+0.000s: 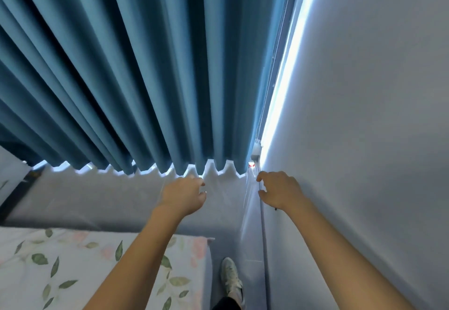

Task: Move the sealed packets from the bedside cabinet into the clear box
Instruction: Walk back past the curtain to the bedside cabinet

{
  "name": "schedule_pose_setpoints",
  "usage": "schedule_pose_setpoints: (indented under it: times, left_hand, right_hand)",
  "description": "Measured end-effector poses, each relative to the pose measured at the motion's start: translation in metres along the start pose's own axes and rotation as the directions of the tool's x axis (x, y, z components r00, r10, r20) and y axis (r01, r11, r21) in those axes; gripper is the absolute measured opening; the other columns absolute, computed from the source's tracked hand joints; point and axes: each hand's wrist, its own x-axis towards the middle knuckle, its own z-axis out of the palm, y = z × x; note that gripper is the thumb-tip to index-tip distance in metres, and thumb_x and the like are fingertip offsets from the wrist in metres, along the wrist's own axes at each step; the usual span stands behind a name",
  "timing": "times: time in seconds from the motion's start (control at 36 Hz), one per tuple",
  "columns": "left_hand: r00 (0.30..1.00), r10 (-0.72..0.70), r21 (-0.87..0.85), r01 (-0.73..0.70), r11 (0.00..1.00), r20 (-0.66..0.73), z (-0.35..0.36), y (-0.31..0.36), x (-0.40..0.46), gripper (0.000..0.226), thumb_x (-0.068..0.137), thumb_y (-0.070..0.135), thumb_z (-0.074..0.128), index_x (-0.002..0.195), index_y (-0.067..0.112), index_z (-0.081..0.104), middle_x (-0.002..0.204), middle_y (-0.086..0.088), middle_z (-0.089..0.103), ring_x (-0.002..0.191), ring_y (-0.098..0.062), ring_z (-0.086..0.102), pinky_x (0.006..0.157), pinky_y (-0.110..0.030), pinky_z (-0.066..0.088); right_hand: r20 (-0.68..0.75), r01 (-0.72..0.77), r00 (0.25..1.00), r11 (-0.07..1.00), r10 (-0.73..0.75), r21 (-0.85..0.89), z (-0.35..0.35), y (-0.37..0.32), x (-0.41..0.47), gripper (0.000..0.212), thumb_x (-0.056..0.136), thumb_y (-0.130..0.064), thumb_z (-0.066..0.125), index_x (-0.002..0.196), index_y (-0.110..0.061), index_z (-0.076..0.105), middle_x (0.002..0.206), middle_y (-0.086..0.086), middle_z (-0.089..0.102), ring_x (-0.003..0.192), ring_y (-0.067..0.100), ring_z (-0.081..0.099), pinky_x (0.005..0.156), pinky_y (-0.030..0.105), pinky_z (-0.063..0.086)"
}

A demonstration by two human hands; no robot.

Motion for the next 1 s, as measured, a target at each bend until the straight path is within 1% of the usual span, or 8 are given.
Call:
schedule_pose_setpoints:
  times: [0.11,0.22,0.33,0.53,0.64,0.75,0.83,1.0]
  left_hand:
    - [0.998,-0.061,-0.074,0.064,0.995,0.03,-0.033,-0.023,0.075,0.038,0.096,0.037,0.04,0.132,0.027,0.05,0.135,0.004,0.048,0.121,-0.021,0.049,0.097,-0.036,0.036]
    - [0.99,-0.143,-0.117,0.143,0.983,0.005,-0.065,-0.059,0.135,0.036,0.096,0.036,0.038,0.129,0.028,0.051,0.131,0.003,0.051,0.12,-0.022,0.047,0.091,-0.035,0.039]
    - [0.977,-0.213,-0.144,0.21,0.967,-0.001,-0.089,-0.095,0.173,0.037,0.096,0.038,0.04,0.13,0.029,0.05,0.129,0.004,0.052,0.12,-0.021,0.046,0.09,-0.035,0.04]
    - [0.931,-0.363,-0.254,0.345,0.904,-0.026,-0.111,-0.169,0.222,0.035,0.095,0.035,0.043,0.127,0.028,0.053,0.124,0.004,0.056,0.116,-0.021,0.049,0.091,-0.033,0.04]
    - [0.892,-0.452,-0.268,0.438,0.858,0.013,-0.109,-0.214,0.253,0.036,0.094,0.037,0.043,0.128,0.028,0.052,0.125,0.004,0.058,0.12,-0.023,0.048,0.093,-0.032,0.04]
    - [0.854,-0.518,-0.299,0.504,0.81,0.035,-0.11,-0.258,0.295,0.031,0.091,0.039,0.043,0.118,0.032,0.056,0.117,0.005,0.061,0.113,-0.022,0.053,0.088,-0.031,0.042]
    - [0.809,-0.587,-0.303,0.568,0.765,0.033,-0.12,-0.291,0.322,0.033,0.092,0.042,0.041,0.121,0.037,0.055,0.123,0.007,0.059,0.117,-0.021,0.052,0.09,-0.031,0.04]
    - [0.706,-0.703,-0.301,0.69,0.658,0.083,-0.147,-0.356,0.348,0.038,0.096,0.039,0.039,0.131,0.029,0.05,0.13,-0.001,0.056,0.121,-0.025,0.05,0.094,-0.034,0.042]
  right_hand:
    - [0.007,0.044,0.999,0.997,-0.044,-0.056,-0.036,-0.008,0.091,0.033,0.094,-0.027,0.046,0.126,-0.02,0.048,0.124,0.002,0.058,0.117,0.024,0.049,0.092,0.035,0.04]
    - [-0.002,0.091,0.996,0.991,-0.092,-0.094,-0.075,-0.021,0.168,0.035,0.094,-0.025,0.046,0.129,-0.022,0.047,0.125,0.001,0.058,0.121,0.025,0.047,0.096,0.036,0.039]
    - [0.015,0.13,0.991,0.987,-0.129,-0.096,-0.107,-0.041,0.226,0.037,0.093,-0.027,0.046,0.13,-0.023,0.048,0.123,0.0,0.06,0.12,0.024,0.046,0.096,0.035,0.041]
    - [0.035,0.296,0.955,0.944,-0.294,-0.145,-0.15,-0.104,0.335,0.041,0.094,-0.031,0.048,0.134,-0.026,0.044,0.121,-0.001,0.06,0.121,0.025,0.047,0.094,0.035,0.039]
    - [0.07,0.413,0.911,0.896,-0.407,-0.165,-0.161,-0.149,0.402,0.046,0.094,-0.035,0.048,0.138,-0.028,0.04,0.125,-0.002,0.059,0.122,0.024,0.046,0.094,0.036,0.041]
    - [0.127,0.509,0.86,0.847,-0.494,-0.155,-0.17,-0.194,0.467,0.051,0.093,-0.038,0.049,0.141,-0.03,0.036,0.124,-0.002,0.058,0.121,0.024,0.048,0.089,0.035,0.044]
    - [0.133,0.582,0.813,0.793,-0.566,-0.179,-0.176,-0.226,0.517,0.049,0.092,-0.04,0.05,0.138,-0.029,0.038,0.124,-0.002,0.057,0.119,0.024,0.05,0.087,0.034,0.045]
    - [0.171,0.706,0.708,0.678,-0.686,-0.205,-0.197,-0.307,0.596,0.045,0.092,-0.037,0.049,0.135,-0.028,0.042,0.125,-0.002,0.057,0.118,0.025,0.05,0.087,0.033,0.044]
